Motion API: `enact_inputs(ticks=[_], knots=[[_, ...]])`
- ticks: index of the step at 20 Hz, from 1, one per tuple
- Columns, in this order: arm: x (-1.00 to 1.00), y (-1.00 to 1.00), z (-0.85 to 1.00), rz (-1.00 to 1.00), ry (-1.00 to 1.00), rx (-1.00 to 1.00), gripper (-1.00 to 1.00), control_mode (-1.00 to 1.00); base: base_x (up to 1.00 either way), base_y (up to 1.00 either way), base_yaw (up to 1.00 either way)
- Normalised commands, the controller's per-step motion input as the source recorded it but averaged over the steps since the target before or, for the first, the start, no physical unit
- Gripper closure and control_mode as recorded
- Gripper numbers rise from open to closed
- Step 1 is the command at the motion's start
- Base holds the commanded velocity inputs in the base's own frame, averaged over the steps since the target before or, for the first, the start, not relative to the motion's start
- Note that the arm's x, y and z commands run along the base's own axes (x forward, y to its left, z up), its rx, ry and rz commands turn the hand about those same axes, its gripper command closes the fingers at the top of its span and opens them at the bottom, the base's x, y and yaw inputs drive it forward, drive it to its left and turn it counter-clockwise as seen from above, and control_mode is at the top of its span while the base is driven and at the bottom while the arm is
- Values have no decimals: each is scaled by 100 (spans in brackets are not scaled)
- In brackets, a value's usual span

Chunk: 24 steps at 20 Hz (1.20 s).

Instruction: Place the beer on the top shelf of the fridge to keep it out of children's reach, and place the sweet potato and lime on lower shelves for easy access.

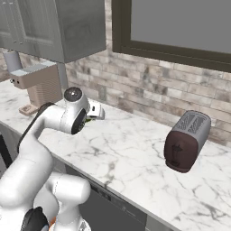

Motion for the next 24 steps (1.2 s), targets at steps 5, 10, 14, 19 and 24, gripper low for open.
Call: enact_inputs(ticks=[5, 10, 14, 19, 24], knots=[[-45, 9, 86, 0, 0, -8, 100, -100, 0, 0, 0], [-52, 0, 34, 0, -1, -6, 100, -100, 0, 0, 0], [-51, 0, 7, 0, -4, 0, 100, -100, 0, 0, 0], [-53, 0, 0, 0, -2, 0, 100, -100, 0, 0, 0], [-47, 0, 3, 0, 0, -2, 100, -100, 0, 0, 0]])
